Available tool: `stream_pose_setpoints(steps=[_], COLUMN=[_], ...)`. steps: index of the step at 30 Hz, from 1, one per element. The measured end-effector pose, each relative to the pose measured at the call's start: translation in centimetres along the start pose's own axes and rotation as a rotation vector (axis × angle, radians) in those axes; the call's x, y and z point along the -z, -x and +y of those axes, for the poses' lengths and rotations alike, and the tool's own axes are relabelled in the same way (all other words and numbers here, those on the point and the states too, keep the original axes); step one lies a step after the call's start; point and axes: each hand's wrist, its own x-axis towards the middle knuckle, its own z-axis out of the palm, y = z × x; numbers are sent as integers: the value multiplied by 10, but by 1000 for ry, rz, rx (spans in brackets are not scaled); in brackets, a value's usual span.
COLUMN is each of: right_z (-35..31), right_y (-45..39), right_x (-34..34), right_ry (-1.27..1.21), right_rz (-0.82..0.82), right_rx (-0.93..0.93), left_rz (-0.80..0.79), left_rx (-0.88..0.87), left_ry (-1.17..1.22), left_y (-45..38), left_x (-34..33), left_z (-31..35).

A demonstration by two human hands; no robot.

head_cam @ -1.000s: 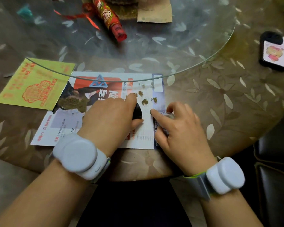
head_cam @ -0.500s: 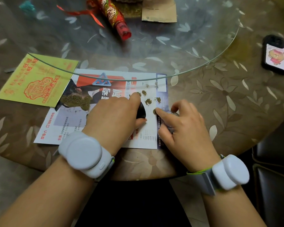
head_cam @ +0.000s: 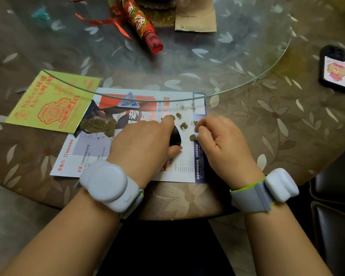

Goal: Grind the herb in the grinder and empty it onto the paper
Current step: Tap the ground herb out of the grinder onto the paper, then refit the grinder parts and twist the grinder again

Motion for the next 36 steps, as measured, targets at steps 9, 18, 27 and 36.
stream_pose_setpoints(steps=[9,18,27,36], right_z=[1,-17,-65,-108], right_y=[-15,-17,-11,12], right_x=[3,11,25,38], right_ry=[268,145,-285,-452], right_rz=[-19,-20,-1,-135], right_rx=[142,2,-45,95], left_rz=[-4,74,404,527], left_rx=[9,7,14,-73], left_ry=[-8,-7,730,1057], left_y=[-1,5,31,57], left_x=[2,4,19,10], left_z=[0,3,-23,-20])
